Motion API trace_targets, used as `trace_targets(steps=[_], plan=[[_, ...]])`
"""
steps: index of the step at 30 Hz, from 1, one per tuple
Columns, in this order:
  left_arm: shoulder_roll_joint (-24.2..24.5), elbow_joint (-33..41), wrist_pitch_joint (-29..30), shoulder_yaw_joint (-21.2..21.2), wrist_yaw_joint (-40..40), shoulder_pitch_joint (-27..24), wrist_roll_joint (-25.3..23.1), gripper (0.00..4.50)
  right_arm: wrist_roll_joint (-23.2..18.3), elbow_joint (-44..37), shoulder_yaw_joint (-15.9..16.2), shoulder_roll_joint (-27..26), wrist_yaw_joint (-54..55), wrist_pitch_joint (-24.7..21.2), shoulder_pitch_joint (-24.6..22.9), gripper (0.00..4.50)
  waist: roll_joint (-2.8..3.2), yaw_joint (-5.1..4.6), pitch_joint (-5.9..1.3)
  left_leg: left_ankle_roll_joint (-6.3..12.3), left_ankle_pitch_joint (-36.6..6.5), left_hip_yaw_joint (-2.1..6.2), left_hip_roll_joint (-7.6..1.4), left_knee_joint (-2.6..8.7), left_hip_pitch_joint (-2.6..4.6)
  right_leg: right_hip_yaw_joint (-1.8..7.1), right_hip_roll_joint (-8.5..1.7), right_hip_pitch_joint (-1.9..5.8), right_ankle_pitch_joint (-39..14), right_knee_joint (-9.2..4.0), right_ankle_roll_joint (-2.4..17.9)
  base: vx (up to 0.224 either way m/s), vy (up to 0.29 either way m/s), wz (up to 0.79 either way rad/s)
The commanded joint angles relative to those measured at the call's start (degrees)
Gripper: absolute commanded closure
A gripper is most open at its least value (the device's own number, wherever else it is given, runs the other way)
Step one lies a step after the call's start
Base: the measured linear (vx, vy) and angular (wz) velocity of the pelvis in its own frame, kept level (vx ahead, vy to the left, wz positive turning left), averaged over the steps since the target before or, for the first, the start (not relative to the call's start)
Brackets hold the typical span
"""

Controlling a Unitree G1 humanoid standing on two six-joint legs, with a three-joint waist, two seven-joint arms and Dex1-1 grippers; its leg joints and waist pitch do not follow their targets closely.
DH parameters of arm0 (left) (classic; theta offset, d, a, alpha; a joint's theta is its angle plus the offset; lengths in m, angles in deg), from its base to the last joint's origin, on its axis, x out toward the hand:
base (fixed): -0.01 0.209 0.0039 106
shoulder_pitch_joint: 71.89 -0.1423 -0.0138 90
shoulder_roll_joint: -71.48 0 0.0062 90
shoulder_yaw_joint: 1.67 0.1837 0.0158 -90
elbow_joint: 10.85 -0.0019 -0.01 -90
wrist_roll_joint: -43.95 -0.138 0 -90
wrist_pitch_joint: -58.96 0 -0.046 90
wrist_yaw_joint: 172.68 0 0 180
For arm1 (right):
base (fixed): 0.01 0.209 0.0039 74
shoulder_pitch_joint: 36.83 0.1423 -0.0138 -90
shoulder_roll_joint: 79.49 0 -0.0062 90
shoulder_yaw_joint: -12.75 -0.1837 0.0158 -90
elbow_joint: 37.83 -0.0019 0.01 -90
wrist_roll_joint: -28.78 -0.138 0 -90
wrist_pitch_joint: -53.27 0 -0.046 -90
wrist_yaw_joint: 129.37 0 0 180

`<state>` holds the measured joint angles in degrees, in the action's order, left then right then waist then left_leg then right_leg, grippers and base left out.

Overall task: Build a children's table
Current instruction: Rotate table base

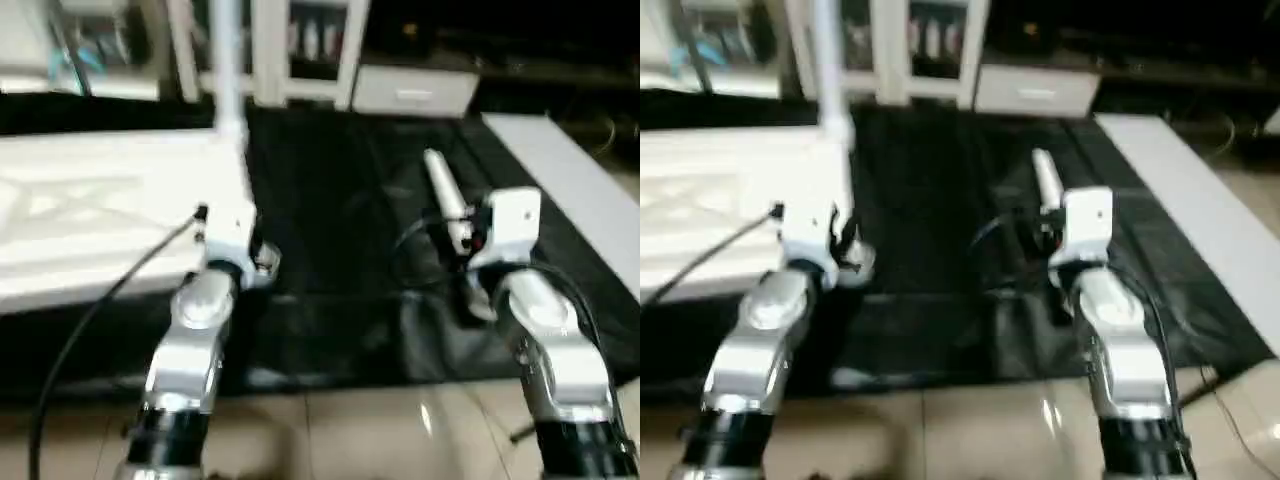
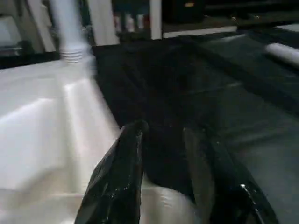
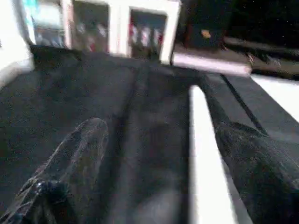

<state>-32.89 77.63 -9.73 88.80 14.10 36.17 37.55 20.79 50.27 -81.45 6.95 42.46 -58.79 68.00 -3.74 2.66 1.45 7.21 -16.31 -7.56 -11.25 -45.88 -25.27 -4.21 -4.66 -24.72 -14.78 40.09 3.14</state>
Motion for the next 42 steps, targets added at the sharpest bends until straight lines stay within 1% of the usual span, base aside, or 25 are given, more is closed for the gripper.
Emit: trace_targets(steps=[1, 2, 3, 4, 5, 6, 7, 8, 9, 10, 11, 12, 13, 14, 15, 18, 22, 25, 28, 30, 32, 33, 37, 40, 42], plan=[[0.6, -0.4, 0.0, 0.3, -0.1, 1.2, 0.2, 2.92, 0.3, -1.6, -0.4, -0.2, -0.2, -0.4, 0.3, 0.46, -1.23, 1.00, -2.91, -3.04, -7.5, -1.73, 4.81, -1.60, -0.58, 2.66, -5.63, 5.30, 0.1, -10.01, 25.2, -0.077, -0.237, -0.02], [0.7, -0.5, 0.0, 0.4, 0.1, 1.4, 0.3, 2.92, 0.3, -1.6, -0.4, -0.2, -0.2, -0.5, 0.2, 0.46, -0.79, 0.78, -2.65, -3.94, -8.8, -1.48, 4.62, -0.59, 0.46, 2.89, -6.16, 5.13, -3.3, -10.90, 22.6, -0.085, -0.194, 0.07], [0.0, -1.0, 1.4, -0.3, 1.4, 2.1, 2.5, 2.92, 0.2, -1.8, -0.7, -0.2, -0.1, -0.4, -0.2, 0.46, 1.10, 0.15, -2.15, -2.94, -9.4, -0.62, 3.22, 3.49, 2.01, 2.53, -6.41, 5.37, -12.4, -12.89, 15.5, -0.085, -0.194, 0.07], [-0.2, -1.2, 1.6, -0.5, 1.7, 2.2, 2.9, 2.92, 0.2, -1.7, -0.8, -0.2, 0.0, -0.3, -0.3, 0.46, 2.91, 0.30, -2.30, -2.00, -7.0, 0.05, 1.44, 6.52, 3.31, 1.89, -6.16, 5.72, -15.6, -13.92, 10.1, -0.094, -0.193, 0.01], [-0.2, -1.2, 2.0, -0.6, 1.5, 2.4, 2.9, 2.92, 0.2, -1.6, -0.8, -0.2, 0.0, -0.3, -0.4, 0.46, 4.96, -1.17, -3.09, 2.28, 3.0, 7.12, -9.60, 13.62, 5.92, -2.16, -1.88, 4.26, -10.7, -8.52, -0.8, -0.083, -0.176, -0.01], [0.1, -1.2, 2.3, -0.2, 1.1, 2.7, 2.1, 2.92, 0.1, -1.1, -1.0, -0.3, 0.2, -0.1, -0.3, 0.46, 4.52, -1.98, -3.09, 10.09, 8.5, 7.29, -12.03, 13.70, 7.88, -0.23, -3.00, 0.71, -5.3, -1.69, -4.5, -0.083, -0.176, -0.01], [0.2, -1.1, 2.3, 0.0, 1.1, 2.7, 1.9, 2.92, 0.1, -1.0, -1.1, -0.3, 0.2, 0.0, -0.3, 0.46, 2.77, -1.66, -2.88, 11.95, 9.4, 3.60, -6.09, 11.36, 7.23, 2.75, -4.66, 0.46, 4.4, -3.57, -1.8, -0.067, -0.126, 0.03], [0.5, -0.9, 2.0, 0.4, 1.3, 2.6, 1.4, 2.92, 0.0, -0.7, -1.1, -0.4, 0.4, 0.0, 0.0, 0.46, 1.28, -1.23, -3.02, 10.17, 8.3, 1.65, -1.93, 9.74, 5.83, 4.21, -5.93, 1.80, 6.3, -5.46, -0.7, -0.107, -0.142, -0.05], [1.2, -0.5, 1.4, 1.2, 1.6, 2.5, 0.6, 2.92, 0.0, -0.2, -1.1, -0.4, 0.7, -0.1, 0.5, 0.46, -0.16, 1.71, -2.64, 4.25, 2.1, 0.72, 1.36, 6.74, 1.54, 8.08, -11.66, 6.00, -2.7, -9.82, -5.1, -0.107, -0.142, -0.05], [1.2, -0.5, 1.4, 1.2, 1.6, 2.5, 0.6, 2.92, 0.0, -0.2, -1.1, -0.4, 0.7, -0.1, 0.5, 0.46, 0.32, 2.80, -2.35, 0.09, 0.5, 1.47, 0.52, 6.07, 2.16, 8.85, -13.32, 5.22, -11.3, -10.76, -5.8, -0.125, -0.137, -0.13], [1.7, -0.3, 2.1, 1.9, 2.4, 2.4, 0.8, 2.92, 0.1, 0.4, -1.2, -0.7, 1.1, -0.5, 1.3, 0.46, 0.02, 3.11, -2.31, -3.79, 1.5, 1.97, 1.07, 6.81, 1.09, 8.01, -11.63, 6.57, -22.3, -10.39, -6.6, -0.093, -0.081, -0.07], [1.7, -0.3, 1.9, 1.9, 2.5, 2.5, 1.2, 2.92, 0.1, 0.6, -1.3, -0.8, 1.3, -0.7, 1.7, 0.46, 0.71, 3.56, -1.67, -4.77, 3.5, 1.72, 0.90, 9.37, 2.08, 6.69, -9.14, 5.23, -26.9, -10.84, -4.1, -0.093, -0.081, -0.07], [1.7, -0.3, 1.9, 1.8, 2.4, 2.5, 1.3, 2.92, 0.1, 0.6, -1.4, -0.8, 1.3, -0.8, 1.7, 0.46, 1.34, 2.80, -1.21, -5.36, 2.4, 1.07, 0.11, 12.72, 3.35, 4.06, -5.36, 4.20, -25.0, -10.25, -1.0, -0.086, -0.036, 0.01], [1.6, -0.3, 2.2, 1.5, 2.1, 2.6, 1.6, 2.92, 0.0, 0.7, -1.5, -1.0, 1.4, -1.0, 1.9, 0.46, 1.46, 2.34, -1.23, -5.89, 0.1, 0.86, -0.24, 13.73, 3.98, 2.94, -3.68, 3.89, -23.1, -9.85, -0.1, -0.060, -0.013, 0.06], [1.5, -0.5, 2.6, 1.1, 1.6, 2.8, 1.7, 2.92, -0.2, 0.7, -1.6, -1.1, 1.3, -1.1, 2.0, 0.46, 2.41, 1.66, -1.56, -7.62, -5.2, 1.16, -1.57, 14.75, 5.26, 2.27, -2.44, 3.51, -18.7, -9.32, 1.5, -0.060, -0.013, 0.06], [1.5, -0.8, 1.9, 0.1, 1.5, 2.9, 2.6, 2.92, -0.6, 0.5, -1.3, -1.0, 0.8, -1.2, 1.8, 0.46, 2.74, 1.23, -1.54, -9.55, -10.5, 0.29, -2.26, 15.77, 5.70, 2.49, -3.20, 3.90, -12.3, -10.04, 5.1, -0.052, 0.008, 0.09], [1.7, 0.1, 1.0, -0.2, 2.9, 2.3, 4.3, 2.92, -0.5, 0.3, -1.1, -1.3, 0.4, -1.1, 1.1, 0.46, 2.24, 1.24, -1.51, -10.67, -10.7, -0.18, -2.01, 15.98, 5.04, 2.71, -3.75, 4.10, -15.4, -10.58, 3.6, 0.000, 0.000, 0.00], [1.6, 0.3, 0.8, -0.5, 2.5, 2.0, 4.4, 2.92, -0.3, 0.3, -0.6, -1.5, 0.1, -1.0, 0.9, 0.46, 2.30, 0.97, -1.34, -11.29, -18.9, -0.01, -1.81, 16.39, 6.20, 2.26, -3.77, 4.25, -25.4, -11.23, 1.0, 0.000, 0.000, 0.00], [1.5, 0.5, 0.7, -0.6, 2.6, 1.8, 4.8, 2.92, -0.6, 0.3, -0.4, -1.6, 0.1, -1.0, 1.0, 0.46, 2.30, 0.29, -1.07, -10.02, -23.4, -0.18, -1.57, 16.66, 7.43, 1.52, -3.39, 4.67, -30.0, -12.20, 1.0, 0.018, -0.002, 0.00], [1.6, 0.6, 0.7, -0.6, 2.7, 1.7, 5.0, 2.92, -0.7, 0.3, -0.4, -1.6, -0.2, -1.0, 1.1, 0.46, 2.37, -0.09, -1.04, -8.12, -22.7, -0.61, -1.23, 17.07, 8.17, 1.06, -3.38, 5.87, -31.0, -13.16, 1.8, 0.071, -0.004, -0.02], [1.7, 0.7, 0.6, -0.4, 2.6, 1.7, 5.1, 2.92, -0.6, 0.4, -0.4, -1.6, -0.4, -1.0, 1.2, 0.46, 2.09, -0.24, -1.37, -7.29, -19.4, -0.80, -1.21, 17.42, 7.82, 1.31, -3.40, 6.96, -28.2, -12.92, 3.0, 0.086, -0.001, -0.01], [1.8, 0.6, 0.7, -0.3, 2.4, 1.7, 5.1, 2.92, -0.6, 0.6, -0.5, -1.6, -0.4, -0.9, 1.3, 0.46, 2.01, -0.28, -1.51, -6.59, -17.8, -1.08, -1.12, 17.49, 8.06, 1.49, -3.25, 7.21, -25.5, -12.61, 4.6, 0.091, 0.000, 0.00], [1.9, 0.3, 0.6, -0.2, 2.4, 1.8, 5.1, 2.92, -0.6, 0.9, -0.5, -1.5, -0.3, -0.8, 1.4, 0.46, 1.96, -0.01, -2.90, -1.72, -3.2, -1.77, -0.02, 16.39, 6.78, 1.87, -2.72, 9.71, -7.8, -10.32, 11.2, 0.103, 0.001, 0.01], [1.9, 0.2, 0.6, -0.2, 2.4, 2.0, 5.2, 2.92, -0.6, 1.1, -0.4, -1.4, -0.3, -0.7, 1.6, 0.46, 2.00, 0.27, -3.54, 3.10, 5.7, -1.68, 0.80, 15.24, 6.70, 1.78, -1.98, 10.50, 3.4, -8.54, 14.6, 0.119, 0.006, 0.04], [2.0, 0.2, 0.6, -0.1, 2.4, 2.0, 5.2, 2.92, -0.5, 1.3, -0.4, -1.4, -0.4, -0.7, 1.7, 0.46, 2.06, 0.27, -3.81, 6.36, 11.2, -1.33, 0.96, 14.68, 7.19, 1.42, -1.44, 10.33, 8.1, -7.51, 15.4, 0.117, 0.004, 0.06]])
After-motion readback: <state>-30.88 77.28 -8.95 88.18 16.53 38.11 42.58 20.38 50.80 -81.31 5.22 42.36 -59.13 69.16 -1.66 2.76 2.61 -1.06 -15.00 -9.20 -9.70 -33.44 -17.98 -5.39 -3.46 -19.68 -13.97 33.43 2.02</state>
